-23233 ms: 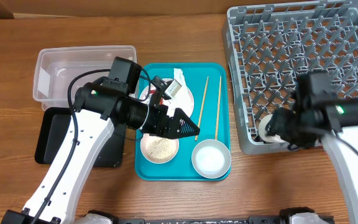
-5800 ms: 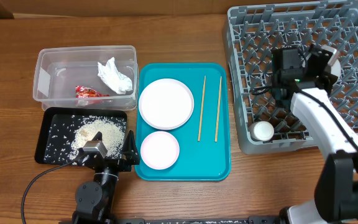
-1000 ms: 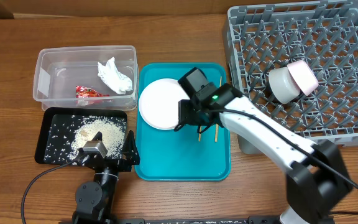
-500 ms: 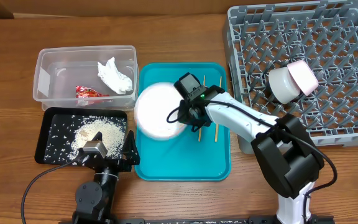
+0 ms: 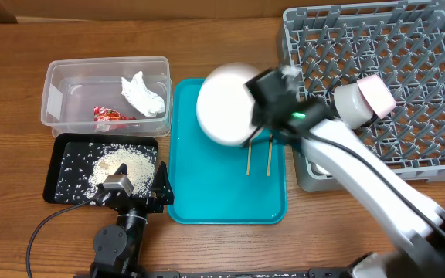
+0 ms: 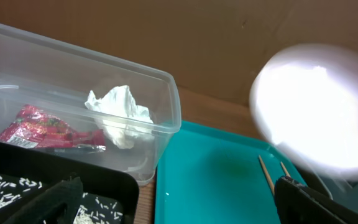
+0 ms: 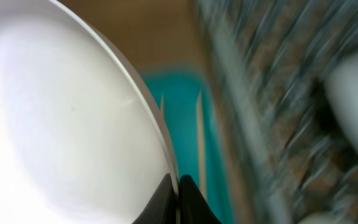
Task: Sort waste into correct bins and load items into the dishwasher
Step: 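Stand the white plate upright in the dish rack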
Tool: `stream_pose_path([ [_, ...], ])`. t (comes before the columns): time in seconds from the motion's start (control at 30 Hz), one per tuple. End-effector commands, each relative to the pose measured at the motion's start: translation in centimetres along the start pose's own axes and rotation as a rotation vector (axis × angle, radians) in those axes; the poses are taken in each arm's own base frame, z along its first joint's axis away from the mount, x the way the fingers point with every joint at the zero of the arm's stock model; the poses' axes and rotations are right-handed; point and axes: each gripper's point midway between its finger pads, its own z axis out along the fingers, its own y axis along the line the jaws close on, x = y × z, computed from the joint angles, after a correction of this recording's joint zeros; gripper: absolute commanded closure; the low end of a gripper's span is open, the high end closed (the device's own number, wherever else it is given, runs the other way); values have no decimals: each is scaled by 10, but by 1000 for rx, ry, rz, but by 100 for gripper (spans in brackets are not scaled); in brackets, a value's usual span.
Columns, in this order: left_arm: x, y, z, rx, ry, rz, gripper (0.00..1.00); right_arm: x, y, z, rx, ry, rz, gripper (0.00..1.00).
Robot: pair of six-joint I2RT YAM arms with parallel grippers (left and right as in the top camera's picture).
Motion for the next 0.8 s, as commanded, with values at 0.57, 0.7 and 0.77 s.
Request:
stream_pose_path([
  [0.57,0,1,0,0,-6,-8,0,-161,-189,11,746,-431,-113,96],
  [0.7,0,1,0,0,-6,-8,0,-163,-193,36,839,-417,-184,96],
  [0.77,0,1,0,0,-6,-8,0,-165,-196,44,883,-419,-210,96],
])
